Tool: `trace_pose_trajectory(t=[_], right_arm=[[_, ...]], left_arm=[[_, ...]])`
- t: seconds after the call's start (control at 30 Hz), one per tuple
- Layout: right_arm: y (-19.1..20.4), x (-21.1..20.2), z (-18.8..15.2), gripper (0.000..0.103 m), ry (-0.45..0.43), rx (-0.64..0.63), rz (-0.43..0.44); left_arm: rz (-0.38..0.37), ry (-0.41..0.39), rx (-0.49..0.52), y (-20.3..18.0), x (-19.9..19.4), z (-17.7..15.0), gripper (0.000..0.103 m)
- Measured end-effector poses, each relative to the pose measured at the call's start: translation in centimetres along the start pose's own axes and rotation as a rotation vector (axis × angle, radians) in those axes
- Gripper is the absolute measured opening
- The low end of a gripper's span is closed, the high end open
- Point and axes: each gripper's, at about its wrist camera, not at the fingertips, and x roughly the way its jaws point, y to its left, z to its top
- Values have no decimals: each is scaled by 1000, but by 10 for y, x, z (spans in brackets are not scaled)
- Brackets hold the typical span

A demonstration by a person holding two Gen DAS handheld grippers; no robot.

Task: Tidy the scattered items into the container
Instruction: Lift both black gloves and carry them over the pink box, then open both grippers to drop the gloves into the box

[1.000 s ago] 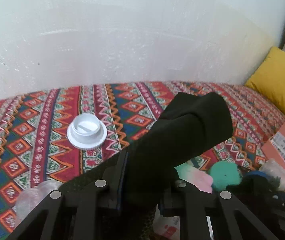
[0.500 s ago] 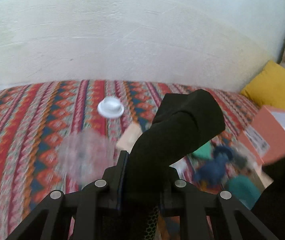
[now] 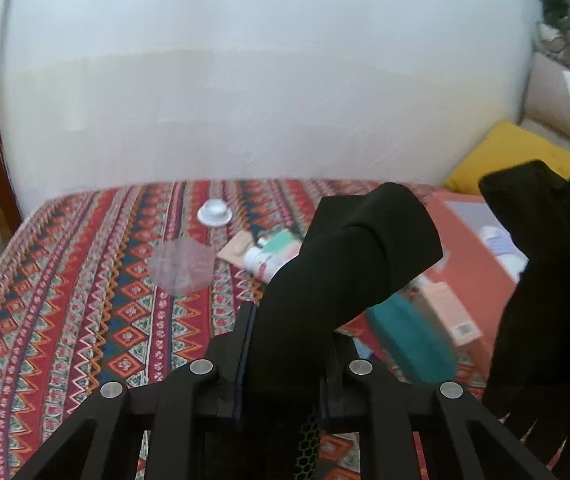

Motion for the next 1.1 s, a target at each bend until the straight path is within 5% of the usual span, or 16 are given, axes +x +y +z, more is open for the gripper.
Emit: trace_pose_trajectory(t=[0.3, 0.53, 0.87, 1.1], right_arm=[[19, -111, 23, 15, -182, -1, -2], [-25, -195, 34, 15, -346, 69, -144], [-170, -223, 8, 15, -380, 265, -468], [-291, -166, -24, 15, -265, 419, -514]], left_arm=[[-57, -130, 93, -69, -65, 32, 19], [-189, -158, 168, -154, -52, 64, 19], [-357, -36, 257, -285, 47, 93, 19], [-365, 109, 191, -325, 156, 98, 20]])
